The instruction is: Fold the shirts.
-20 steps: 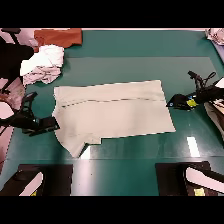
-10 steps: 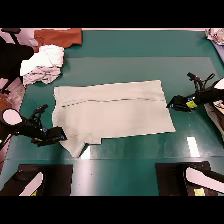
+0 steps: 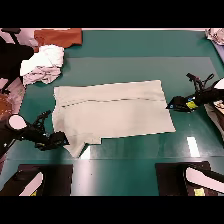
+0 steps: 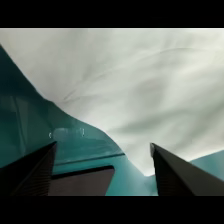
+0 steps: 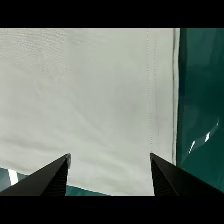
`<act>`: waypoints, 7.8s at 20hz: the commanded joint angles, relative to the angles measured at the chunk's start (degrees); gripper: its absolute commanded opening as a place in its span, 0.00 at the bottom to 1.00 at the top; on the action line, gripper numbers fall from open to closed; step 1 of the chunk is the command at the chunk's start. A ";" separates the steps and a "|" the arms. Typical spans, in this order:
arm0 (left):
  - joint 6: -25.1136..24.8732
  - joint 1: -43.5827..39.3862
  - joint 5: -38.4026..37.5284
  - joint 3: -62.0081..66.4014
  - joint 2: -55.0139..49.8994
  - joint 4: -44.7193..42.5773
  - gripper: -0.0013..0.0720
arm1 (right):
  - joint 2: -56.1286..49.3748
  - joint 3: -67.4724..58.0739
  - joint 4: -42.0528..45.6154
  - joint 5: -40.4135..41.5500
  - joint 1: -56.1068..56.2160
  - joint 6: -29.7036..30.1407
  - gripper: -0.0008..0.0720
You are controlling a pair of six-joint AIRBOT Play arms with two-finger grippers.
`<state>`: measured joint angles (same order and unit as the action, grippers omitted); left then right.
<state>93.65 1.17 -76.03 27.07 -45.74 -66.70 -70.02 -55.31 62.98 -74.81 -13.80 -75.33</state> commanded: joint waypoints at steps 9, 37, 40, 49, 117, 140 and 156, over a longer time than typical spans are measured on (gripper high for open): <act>2.10 0.00 9.16 -3.32 -0.04 3.67 0.65 | 0.02 0.02 -0.04 -1.46 0.04 -0.07 0.80; 5.38 0.00 4.68 13.11 -0.02 2.89 0.06 | 0.61 0.07 9.73 -6.95 0.02 -3.52 0.80; 5.53 0.00 5.44 13.11 -0.02 3.04 0.06 | 0.48 1.46 10.10 -6.97 0.02 -3.52 0.80; 5.55 0.00 6.88 13.11 -0.02 5.49 0.06 | 0.57 19.91 -4.17 3.65 -8.81 5.99 0.77; -7.85 -19.45 11.39 67.95 -51.19 -11.85 0.41 | -39.63 -35.36 -16.02 -7.63 -5.14 4.96 0.99; -12.07 -30.71 15.63 73.64 -63.73 -4.92 0.06 | -16.13 -35.54 -18.01 -8.79 6.58 -1.38 0.04; -11.17 -30.71 18.56 73.64 -64.50 -3.45 0.06 | -19.61 -47.54 -27.12 -12.81 24.90 -6.82 0.04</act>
<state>82.43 -29.56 -57.69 100.66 -110.19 -70.28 -86.41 -98.45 35.35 -85.47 7.57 -80.49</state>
